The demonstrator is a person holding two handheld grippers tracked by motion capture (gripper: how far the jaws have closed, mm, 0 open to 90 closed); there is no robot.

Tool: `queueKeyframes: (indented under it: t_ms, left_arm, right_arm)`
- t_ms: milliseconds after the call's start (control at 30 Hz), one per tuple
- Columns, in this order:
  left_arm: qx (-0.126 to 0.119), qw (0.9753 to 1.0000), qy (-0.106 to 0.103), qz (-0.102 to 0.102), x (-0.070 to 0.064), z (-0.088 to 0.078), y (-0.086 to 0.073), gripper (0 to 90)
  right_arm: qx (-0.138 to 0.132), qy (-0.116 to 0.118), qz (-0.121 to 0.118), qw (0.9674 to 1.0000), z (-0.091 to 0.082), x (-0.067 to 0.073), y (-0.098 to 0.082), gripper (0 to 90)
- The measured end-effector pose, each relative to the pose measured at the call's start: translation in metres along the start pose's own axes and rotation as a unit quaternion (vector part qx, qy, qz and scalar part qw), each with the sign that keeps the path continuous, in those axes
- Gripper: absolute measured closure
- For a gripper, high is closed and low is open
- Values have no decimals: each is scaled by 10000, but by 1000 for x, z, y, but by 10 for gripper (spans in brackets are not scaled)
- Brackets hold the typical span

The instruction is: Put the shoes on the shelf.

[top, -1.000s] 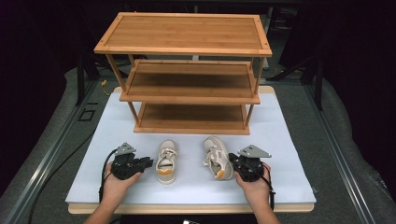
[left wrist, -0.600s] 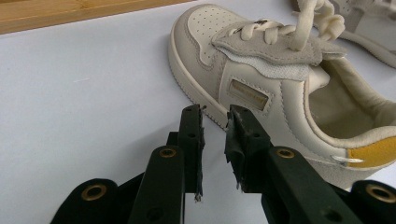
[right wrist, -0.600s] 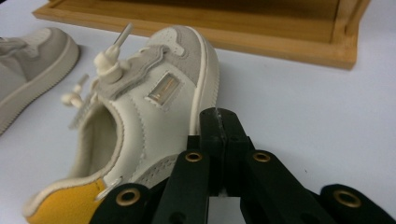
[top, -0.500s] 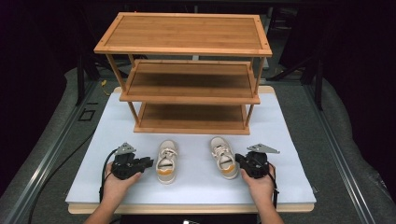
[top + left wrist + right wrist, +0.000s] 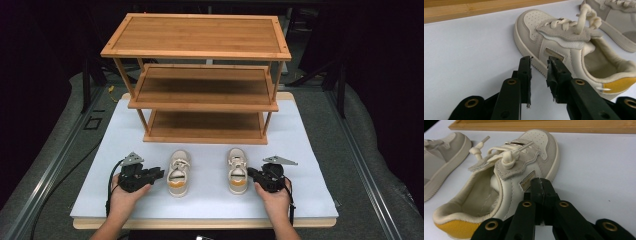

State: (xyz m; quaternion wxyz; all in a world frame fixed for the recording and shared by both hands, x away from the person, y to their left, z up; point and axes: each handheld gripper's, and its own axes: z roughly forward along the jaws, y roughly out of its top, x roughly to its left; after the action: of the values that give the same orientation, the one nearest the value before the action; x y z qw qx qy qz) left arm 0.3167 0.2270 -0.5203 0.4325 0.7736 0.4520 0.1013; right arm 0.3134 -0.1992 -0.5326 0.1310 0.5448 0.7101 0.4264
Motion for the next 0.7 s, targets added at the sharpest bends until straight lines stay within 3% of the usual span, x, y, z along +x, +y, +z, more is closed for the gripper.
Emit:
queueKeyframes:
  t_ms: [67, 100, 167, 233, 367, 533, 700]
  left_arm:
    - [-22, 10000, -1, -7, -1, -1, 0, 702]
    - [-98, 9999, -27, -30, -2, -2, 1, 688]
    - [-207, 9998, -45, -56, -4, -4, 2, 665]
    - [-235, 9997, -48, -41, -5, -5, 2, 642]
    - [-355, 9993, -104, 115, -12, -10, 5, 608]
    - [-472, 9987, -153, 72, -19, -13, 8, 555]
    - [-386, 9992, -126, -45, -23, -5, 7, 506]
  right_arm:
    - [2, -70, -28, 10000, 0, 1, 0, 871]
    - [5, -209, -78, 9998, -1, 1, 0, 801]
    - [-57, -200, -161, 9997, -6, 2, 2, 739]
    - [-207, -469, -303, 9982, -10, 6, 3, 680]
    - [-506, -633, -463, 9956, -20, 13, 5, 585]
    - [-707, -553, -513, 9946, -29, 18, 7, 536]
    - [-767, -303, -592, 9948, -27, 27, 8, 481]
